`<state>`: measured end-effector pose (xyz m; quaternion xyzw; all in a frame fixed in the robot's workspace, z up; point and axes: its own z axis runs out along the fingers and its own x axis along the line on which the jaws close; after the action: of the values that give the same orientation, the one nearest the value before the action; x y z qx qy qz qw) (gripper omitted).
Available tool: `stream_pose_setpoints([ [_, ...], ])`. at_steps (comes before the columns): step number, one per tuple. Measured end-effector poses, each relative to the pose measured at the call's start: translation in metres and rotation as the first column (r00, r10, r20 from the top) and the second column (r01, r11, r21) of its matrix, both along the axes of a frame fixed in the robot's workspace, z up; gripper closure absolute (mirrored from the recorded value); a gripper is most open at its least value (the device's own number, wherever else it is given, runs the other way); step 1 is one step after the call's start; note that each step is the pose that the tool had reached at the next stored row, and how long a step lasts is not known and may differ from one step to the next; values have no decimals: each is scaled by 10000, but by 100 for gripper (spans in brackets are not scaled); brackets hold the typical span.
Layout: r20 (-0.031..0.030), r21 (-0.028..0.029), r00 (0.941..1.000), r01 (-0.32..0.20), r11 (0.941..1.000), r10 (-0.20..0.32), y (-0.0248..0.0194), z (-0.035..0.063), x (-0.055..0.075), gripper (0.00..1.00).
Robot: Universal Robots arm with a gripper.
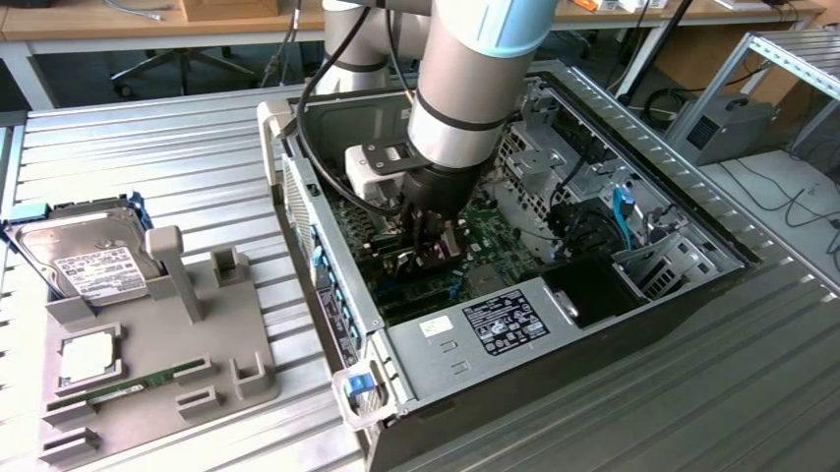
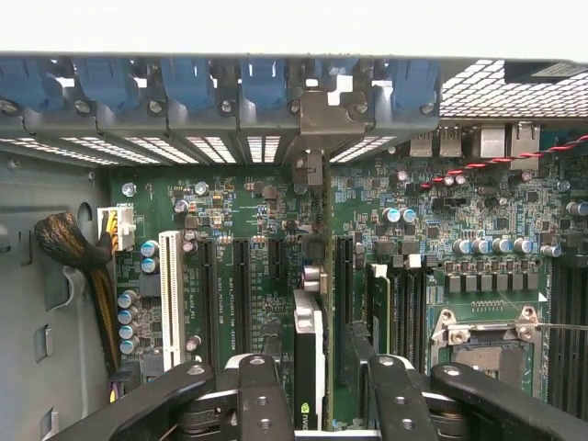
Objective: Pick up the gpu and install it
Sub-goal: 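Insert the gpu into the slot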
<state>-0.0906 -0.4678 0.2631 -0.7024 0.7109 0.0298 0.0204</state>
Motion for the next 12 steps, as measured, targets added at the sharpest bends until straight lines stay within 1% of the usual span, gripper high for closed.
stream_pose_setpoints([
  [2,0,0,10000,0,10000,0,0,0,0,62],
  [4,0,0,10000,0,10000,0,0,0,0,73],
  [12,0,0,10000,0,10000,0,0,0,0,73],
])
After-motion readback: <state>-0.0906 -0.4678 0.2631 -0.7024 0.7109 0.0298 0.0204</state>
